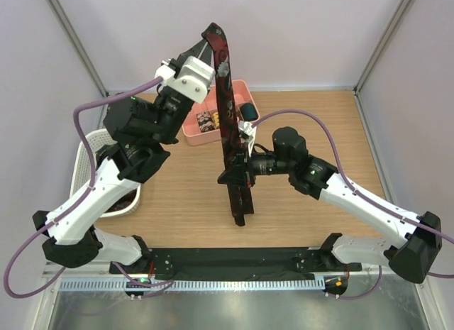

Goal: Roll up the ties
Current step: Flatten the tie

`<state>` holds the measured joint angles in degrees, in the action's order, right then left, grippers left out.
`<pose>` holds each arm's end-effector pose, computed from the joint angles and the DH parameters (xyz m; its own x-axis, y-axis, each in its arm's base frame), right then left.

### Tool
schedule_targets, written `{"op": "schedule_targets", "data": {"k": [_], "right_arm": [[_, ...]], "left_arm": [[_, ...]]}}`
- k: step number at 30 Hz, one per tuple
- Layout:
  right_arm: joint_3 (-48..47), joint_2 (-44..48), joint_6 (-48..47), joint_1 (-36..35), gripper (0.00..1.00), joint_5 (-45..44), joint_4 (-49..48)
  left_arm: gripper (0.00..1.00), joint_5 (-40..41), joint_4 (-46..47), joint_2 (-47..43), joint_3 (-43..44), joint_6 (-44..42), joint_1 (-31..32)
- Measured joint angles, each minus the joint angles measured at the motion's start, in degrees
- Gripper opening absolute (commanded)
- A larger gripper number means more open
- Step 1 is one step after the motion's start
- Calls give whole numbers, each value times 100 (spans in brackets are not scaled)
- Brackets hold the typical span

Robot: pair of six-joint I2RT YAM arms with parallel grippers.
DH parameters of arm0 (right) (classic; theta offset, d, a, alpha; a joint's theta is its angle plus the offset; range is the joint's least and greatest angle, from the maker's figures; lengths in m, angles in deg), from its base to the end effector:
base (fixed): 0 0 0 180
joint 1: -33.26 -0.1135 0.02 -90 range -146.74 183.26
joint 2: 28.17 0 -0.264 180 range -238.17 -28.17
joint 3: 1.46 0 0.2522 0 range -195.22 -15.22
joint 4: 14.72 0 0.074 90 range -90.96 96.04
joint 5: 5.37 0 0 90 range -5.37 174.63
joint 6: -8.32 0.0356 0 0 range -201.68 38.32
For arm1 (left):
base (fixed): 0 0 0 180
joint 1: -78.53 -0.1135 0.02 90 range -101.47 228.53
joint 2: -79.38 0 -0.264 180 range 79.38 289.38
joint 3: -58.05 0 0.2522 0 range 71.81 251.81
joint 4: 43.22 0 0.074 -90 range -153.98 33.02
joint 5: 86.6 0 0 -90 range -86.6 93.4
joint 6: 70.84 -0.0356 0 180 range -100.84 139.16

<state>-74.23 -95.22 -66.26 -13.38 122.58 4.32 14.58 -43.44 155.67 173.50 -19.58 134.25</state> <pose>0.1676 0.2094 0.3582 -0.4142 -0.1332 -0.9004 -0.9067 0.1470 0.3953 0.1396 -0.1925 0.5977 0.7302 0.0187 -0.6829 0.3445 0.8532 0.3917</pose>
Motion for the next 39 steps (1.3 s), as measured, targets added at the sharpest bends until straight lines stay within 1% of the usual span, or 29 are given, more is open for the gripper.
{"op": "schedule_targets", "data": {"k": [2,3,5,8,13,14,17,19,20,22,25,27,30,32,35,39], "right_arm": [[68,4,15,105,15,61,39],[83,4,31,179,10,92,103],[63,4,72,356,8,197,341],[-151,-13,96,756,6,334,1158],[-798,-22,-22,1541,6,393,2839],[-890,-31,-35,1694,6,393,2999],[-1445,-201,-177,1967,6,393,3718],[-1950,-431,-251,2070,1,369,4256],[-2216,-555,-295,2096,1,348,4463],[-3086,-992,-376,2116,1,107,5051],[-4068,-1482,-468,2122,1,-328,5449],[-4282,-1635,-522,2124,1,-511,5582],[-3888,-1749,-592,2133,1,-509,5554],[-3150,-1871,-623,2135,1,-295,5237],[-2229,-2406,-625,2135,1,-52,4861],[-1423,-3362,-632,2135,7,271,4291]], "left_arm": [[0,249,4,83,0,-131,-107],[0,391,20,133,-11,-238,-151],[0,667,153,186,-149,-426,-199],[0,1161,562,177,-636,-833,-225],[0,2149,1270,149,-1703,-1335,-260],[0,2367,1377,149,-1921,-1410,-284],[0,3034,1521,144,-2461,-1449,-363],[0,3427,1576,129,-2712,-1443,-389],[0,3609,1624,105,-2826,-1416,-398],[0,3982,1613,7,-3045,-1311,-400],[0,4494,1521,-192,-3289,-1064,-400],[0,4767,1545,-323,-3515,-944,-400],[0,5184,1585,-522,-4124,-815,-413],[0,5346,1628,-538,-4511,-765,-455],[0,5440,1532,-516,-5080,-492,-621],[0,5388,994,-463,-5344,304,-1062]]}}
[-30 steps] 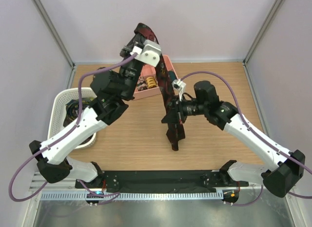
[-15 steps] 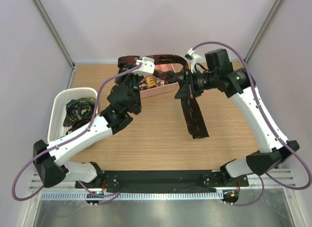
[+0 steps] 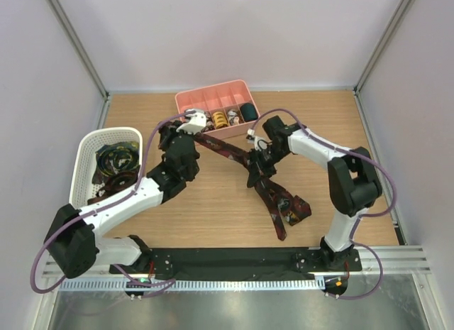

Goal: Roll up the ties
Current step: Flatten the tie

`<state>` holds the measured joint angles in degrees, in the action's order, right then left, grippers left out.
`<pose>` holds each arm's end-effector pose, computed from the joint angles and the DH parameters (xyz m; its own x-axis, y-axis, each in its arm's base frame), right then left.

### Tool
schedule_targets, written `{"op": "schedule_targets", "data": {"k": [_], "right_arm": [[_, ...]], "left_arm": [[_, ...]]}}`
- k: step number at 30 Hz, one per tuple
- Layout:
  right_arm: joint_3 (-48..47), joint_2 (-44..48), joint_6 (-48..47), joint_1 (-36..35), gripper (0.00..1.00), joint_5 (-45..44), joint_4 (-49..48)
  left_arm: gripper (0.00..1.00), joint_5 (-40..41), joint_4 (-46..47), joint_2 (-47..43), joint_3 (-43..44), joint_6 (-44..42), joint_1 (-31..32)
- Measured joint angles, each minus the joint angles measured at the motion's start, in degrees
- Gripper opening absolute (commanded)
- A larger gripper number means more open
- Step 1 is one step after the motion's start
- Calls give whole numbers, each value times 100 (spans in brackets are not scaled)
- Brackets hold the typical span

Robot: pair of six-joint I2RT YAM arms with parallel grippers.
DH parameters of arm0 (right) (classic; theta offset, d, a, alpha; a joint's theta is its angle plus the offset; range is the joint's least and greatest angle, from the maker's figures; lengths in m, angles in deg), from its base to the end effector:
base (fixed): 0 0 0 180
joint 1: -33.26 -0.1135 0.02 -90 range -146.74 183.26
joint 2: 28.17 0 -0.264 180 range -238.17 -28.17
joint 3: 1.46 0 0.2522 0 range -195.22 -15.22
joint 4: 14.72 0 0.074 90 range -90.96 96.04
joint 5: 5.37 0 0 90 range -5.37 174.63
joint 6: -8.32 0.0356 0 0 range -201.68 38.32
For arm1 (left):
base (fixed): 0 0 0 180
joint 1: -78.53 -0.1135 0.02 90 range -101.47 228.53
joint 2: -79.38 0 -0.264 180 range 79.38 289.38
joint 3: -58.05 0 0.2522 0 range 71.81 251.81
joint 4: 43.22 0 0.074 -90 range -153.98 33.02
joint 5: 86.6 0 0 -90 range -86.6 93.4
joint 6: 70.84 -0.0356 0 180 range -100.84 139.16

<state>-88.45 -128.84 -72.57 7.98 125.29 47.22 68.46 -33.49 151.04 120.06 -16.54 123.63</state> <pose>0.2966 0.1657 0.2154 -0.9393 -0.3108 -0.1453 -0.3257 0.6746 0.6625 0.2167 -0.1717 0.3219 -0.1984 0.5477 -0.8128 -0.2778 0.7639 0.5825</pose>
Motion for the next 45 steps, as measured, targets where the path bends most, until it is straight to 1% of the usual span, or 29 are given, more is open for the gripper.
{"op": "schedule_targets", "data": {"k": [1,2,4,5,7,8,9,11,15,19,23,26,27,28,29,31,34,36,39,41,45], "right_arm": [[55,-186,-15,0,8,44,-61],[59,-319,-28,0,16,63,-105],[33,-579,-61,-13,19,122,-240],[-7,-693,-70,-20,28,146,-286],[-81,-916,-87,-24,40,149,-376],[-118,-1025,-96,-28,64,144,-433],[-144,-1132,-46,-39,92,125,-492],[-162,-1270,-87,-42,100,35,-568],[-229,-1314,-35,-48,100,-166,-619],[-275,-1130,-15,-50,100,-734,-621],[-278,-542,31,-50,100,-1628,-575],[-260,52,125,-50,98,-2227,-577],[-177,332,188,-50,97,-2415,-664],[-35,636,271,-52,93,-2588,-732],[153,957,365,-55,92,-2745,-774],[612,1582,531,-122,91,-2957,-876],[1257,2297,785,-466,88,-3189,-870],[1585,2505,973,-852,88,-3333,-835],[1912,2529,1241,-1318,89,-3668,-787],[2133,2564,1429,-1427,91,-3974,-776],[2524,2876,1746,-1408,97,-4415,-763]], "left_arm": [[0,-35,-109,28,-9,216,-122],[0,-74,-170,72,-15,407,-219],[0,-114,-210,221,-20,660,-319],[0,-120,-219,339,-20,745,-343],[0,-136,-219,599,-26,879,-352],[0,-146,-214,739,-48,925,-352],[0,-149,-195,848,-85,962,-352],[0,-151,-68,1123,-245,1010,-352],[0,-157,192,1440,-680,1095,-352],[0,-144,601,1523,-1029,1137,-352],[0,-87,1023,1530,-1189,1154,-372],[0,-55,1121,1528,-1252,1213,-437],[0,-55,1119,1528,-1266,1294,-487],[0,-59,1108,1523,-1272,1346,-551],[0,-61,1093,1512,-1279,1434,-627],[0,-63,1032,1471,-1283,1578,-785],[0,-118,850,1325,-1283,1792,-1040],[0,-175,732,1187,-1281,1930,-1246],[0,-203,581,1005,-1279,2061,-1493],[0,-195,509,892,-1279,2155,-1598],[0,-146,494,774,-1279,2229,-1711]]}}
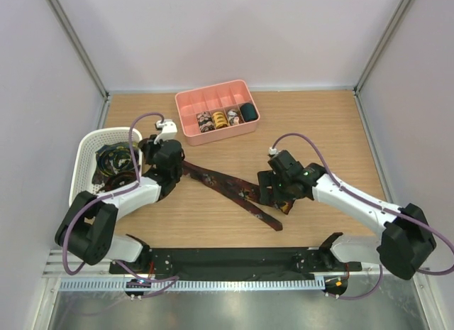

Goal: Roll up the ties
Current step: Flatten the tie

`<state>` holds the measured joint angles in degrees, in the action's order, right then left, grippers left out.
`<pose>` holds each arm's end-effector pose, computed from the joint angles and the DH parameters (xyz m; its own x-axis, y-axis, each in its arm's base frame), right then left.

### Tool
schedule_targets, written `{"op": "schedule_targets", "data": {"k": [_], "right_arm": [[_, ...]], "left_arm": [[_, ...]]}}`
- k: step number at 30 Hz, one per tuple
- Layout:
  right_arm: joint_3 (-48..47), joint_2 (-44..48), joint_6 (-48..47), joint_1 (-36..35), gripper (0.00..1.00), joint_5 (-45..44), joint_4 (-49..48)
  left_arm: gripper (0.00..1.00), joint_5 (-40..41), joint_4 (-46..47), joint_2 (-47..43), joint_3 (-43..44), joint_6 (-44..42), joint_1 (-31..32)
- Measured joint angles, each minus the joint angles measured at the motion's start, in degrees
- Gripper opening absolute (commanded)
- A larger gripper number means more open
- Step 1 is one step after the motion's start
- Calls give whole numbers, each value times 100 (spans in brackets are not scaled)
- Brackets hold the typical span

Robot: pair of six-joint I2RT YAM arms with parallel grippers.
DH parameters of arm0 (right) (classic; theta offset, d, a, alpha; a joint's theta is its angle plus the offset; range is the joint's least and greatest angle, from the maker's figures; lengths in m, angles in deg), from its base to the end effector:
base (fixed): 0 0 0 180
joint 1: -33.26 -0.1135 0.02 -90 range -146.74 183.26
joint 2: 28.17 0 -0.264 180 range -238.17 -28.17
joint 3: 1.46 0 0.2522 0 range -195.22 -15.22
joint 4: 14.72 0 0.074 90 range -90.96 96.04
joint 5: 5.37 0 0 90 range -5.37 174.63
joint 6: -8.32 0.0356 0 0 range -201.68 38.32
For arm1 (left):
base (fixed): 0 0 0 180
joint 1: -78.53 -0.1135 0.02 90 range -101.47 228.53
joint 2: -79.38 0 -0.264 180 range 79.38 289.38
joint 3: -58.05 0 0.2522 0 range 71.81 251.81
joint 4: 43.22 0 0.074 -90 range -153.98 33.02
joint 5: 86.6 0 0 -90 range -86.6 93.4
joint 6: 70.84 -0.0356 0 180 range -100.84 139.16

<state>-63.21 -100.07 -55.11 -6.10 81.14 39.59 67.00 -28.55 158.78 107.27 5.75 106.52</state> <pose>0.1819 0.1464 0.2212 -0.8980 -0.1591 -0.4102 -0.2360 0.9611 0.1437 0.2587 -0.1014 0.2222 -0.3580 0.3071 -0.8818 -0.4836 0.7468 0.4565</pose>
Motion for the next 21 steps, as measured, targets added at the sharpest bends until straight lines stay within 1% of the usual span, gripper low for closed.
{"op": "schedule_targets", "data": {"k": [3,5,11,17,20,21], "right_arm": [[179,337,173,4,98,-238,17],[208,400,260,4,100,-411,13],[426,186,555,4,100,-979,-127],[859,752,866,4,99,-1185,-221],[1051,848,1147,4,96,-1158,-516],[1128,848,1241,4,94,-1150,-640]], "left_arm": [[0,92,4,-46,0,15,-83],[0,131,4,-85,-2,50,-118],[0,155,46,-221,-28,107,-129],[0,155,48,-227,-70,127,-129],[0,155,50,-247,-85,136,-127],[0,153,46,-262,-92,144,-129]]}}
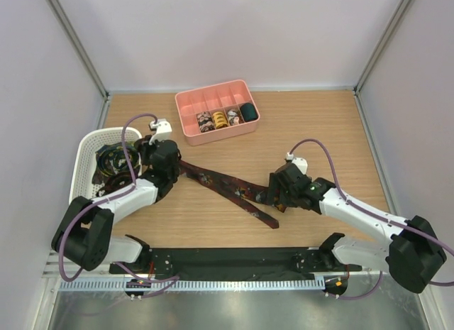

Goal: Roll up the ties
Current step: Flatten the tie

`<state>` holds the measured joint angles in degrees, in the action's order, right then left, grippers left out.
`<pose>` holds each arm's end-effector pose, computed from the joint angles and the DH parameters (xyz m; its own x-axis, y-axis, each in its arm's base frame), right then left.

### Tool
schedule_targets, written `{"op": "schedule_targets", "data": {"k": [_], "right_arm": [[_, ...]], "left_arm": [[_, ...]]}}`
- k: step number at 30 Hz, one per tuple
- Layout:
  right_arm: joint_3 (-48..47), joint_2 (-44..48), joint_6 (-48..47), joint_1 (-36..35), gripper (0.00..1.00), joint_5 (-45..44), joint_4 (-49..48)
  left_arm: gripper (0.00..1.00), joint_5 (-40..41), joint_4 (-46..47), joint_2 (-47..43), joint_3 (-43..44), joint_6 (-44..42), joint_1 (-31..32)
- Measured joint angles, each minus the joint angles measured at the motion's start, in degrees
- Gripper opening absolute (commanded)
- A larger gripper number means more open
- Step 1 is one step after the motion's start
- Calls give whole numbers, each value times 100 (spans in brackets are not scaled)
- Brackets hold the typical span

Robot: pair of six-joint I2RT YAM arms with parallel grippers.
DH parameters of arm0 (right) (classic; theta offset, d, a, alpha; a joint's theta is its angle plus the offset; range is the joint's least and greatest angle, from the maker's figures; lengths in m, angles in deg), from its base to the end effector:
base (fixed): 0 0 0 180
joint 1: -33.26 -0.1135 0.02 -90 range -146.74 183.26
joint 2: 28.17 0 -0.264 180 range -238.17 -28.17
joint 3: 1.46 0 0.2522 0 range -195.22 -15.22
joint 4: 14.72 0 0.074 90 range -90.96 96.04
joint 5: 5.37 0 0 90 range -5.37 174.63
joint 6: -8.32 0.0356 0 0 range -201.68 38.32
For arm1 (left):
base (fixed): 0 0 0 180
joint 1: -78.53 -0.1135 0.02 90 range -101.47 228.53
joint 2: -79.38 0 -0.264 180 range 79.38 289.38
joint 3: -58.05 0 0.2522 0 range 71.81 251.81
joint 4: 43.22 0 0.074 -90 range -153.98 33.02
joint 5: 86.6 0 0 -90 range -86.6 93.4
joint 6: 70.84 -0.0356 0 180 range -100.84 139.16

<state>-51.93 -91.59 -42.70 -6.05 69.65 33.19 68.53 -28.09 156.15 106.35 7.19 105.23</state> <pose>0.1609 0.1199 0.1984 -0.8491 0.0902 -0.5206 0.0251 0.9911 0.1308 0.2538 -0.0915 0.2297 -0.3260 0.2616 -0.9084 -0.5439 0.7341 0.4066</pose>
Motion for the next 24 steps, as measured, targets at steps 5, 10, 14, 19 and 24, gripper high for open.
{"op": "schedule_targets", "data": {"k": [5,10,14,19,24], "right_arm": [[334,-153,730,0,63,-44,-450],[254,-160,935,-2,12,-348,-531],[-682,-522,590,0,1,-951,-15],[-2319,-1464,-164,-109,3,-2035,409],[-3550,-2671,-702,-763,41,-3399,916]], "left_arm": [[0,-22,-11,-116,-13,111,0],[0,-79,-57,-219,-31,258,2],[0,-120,-94,-249,-31,313,9],[0,-129,-179,-249,-31,402,101],[0,-127,-201,-249,-31,407,170]]}}
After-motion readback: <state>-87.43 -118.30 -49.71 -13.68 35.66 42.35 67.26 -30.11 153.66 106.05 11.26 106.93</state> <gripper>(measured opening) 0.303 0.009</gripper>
